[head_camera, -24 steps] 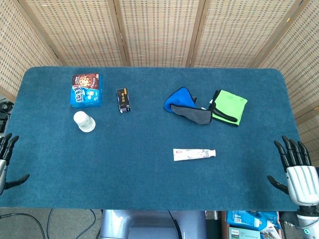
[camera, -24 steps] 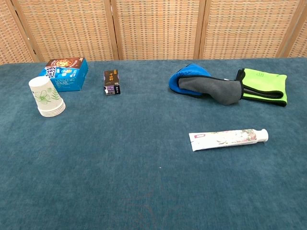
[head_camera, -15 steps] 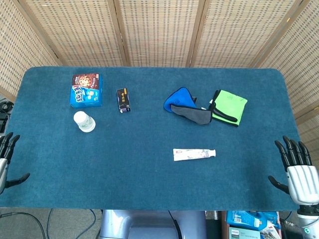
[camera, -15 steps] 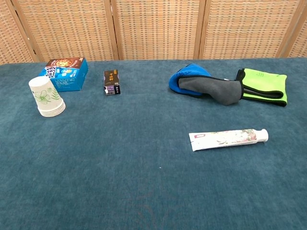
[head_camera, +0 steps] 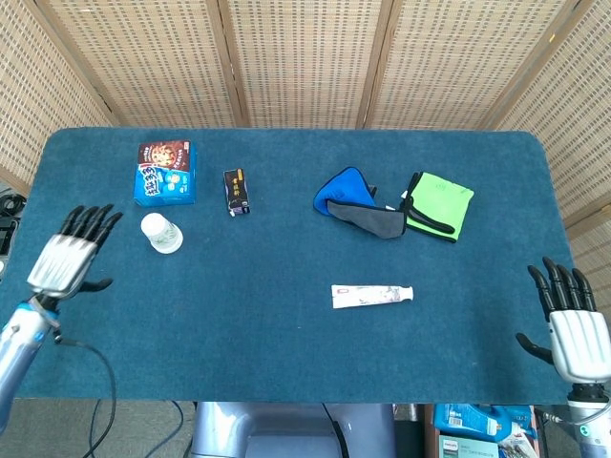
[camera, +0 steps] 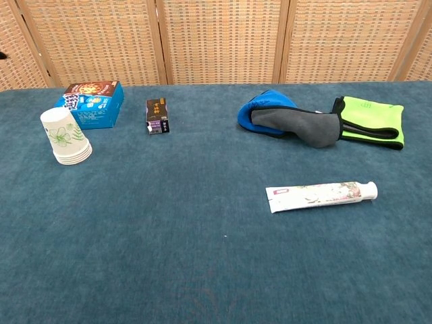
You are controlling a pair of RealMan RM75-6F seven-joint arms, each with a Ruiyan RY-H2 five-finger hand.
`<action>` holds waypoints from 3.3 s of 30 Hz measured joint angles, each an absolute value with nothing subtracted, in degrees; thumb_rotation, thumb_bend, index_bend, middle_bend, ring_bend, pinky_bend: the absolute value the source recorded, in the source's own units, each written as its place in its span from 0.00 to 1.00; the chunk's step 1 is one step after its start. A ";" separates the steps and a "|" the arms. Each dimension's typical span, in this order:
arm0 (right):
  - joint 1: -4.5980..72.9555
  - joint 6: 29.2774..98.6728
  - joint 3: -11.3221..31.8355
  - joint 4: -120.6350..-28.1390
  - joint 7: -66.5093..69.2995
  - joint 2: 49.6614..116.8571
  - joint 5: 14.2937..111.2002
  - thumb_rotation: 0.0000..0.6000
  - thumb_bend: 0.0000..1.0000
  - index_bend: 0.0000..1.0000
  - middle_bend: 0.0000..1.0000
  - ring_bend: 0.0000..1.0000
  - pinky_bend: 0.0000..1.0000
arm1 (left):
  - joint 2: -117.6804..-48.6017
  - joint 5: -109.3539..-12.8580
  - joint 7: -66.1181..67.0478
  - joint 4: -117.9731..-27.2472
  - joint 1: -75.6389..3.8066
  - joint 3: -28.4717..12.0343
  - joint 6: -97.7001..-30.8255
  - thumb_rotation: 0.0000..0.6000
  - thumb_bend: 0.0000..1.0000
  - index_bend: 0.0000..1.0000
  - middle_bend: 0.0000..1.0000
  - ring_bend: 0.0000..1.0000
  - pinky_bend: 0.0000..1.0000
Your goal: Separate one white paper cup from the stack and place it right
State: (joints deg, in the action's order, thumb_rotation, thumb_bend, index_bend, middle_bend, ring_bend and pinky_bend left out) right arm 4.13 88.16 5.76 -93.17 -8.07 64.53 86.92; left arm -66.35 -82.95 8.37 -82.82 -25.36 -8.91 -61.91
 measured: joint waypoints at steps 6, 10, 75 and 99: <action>4.38 87.21 6.32 -92.18 -8.25 64.88 85.01 1.00 0.00 0.00 0.00 0.00 0.00 | -71.94 -83.00 7.04 -74.36 -31.07 -9.65 -56.24 1.00 0.12 0.00 0.00 0.04 0.16; 4.63 85.84 6.83 -90.94 -7.93 65.18 82.64 1.00 0.00 0.00 0.00 0.00 0.00 | -76.07 -82.49 5.20 -67.84 -34.26 -9.53 -51.90 1.00 0.12 0.00 0.03 0.06 0.17; 17.42 84.40 5.56 -72.62 5.63 68.24 100.41 1.00 0.09 0.12 0.02 0.00 0.00 | -86.22 -80.34 -70.28 -71.19 -44.37 -16.22 -48.99 1.00 0.18 0.46 0.50 0.48 0.50; 33.75 85.77 8.10 -68.54 10.36 72.20 110.05 1.00 0.23 0.40 0.28 0.15 0.13 | -96.18 -75.94 -67.10 -69.25 -54.81 -19.64 -41.02 1.00 0.18 0.46 0.50 0.48 0.50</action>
State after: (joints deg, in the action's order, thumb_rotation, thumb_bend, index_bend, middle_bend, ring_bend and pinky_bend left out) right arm 33.75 85.77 8.10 -68.54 10.36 72.20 110.05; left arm -96.18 -75.94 -67.10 -69.25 -54.81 -19.64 -41.02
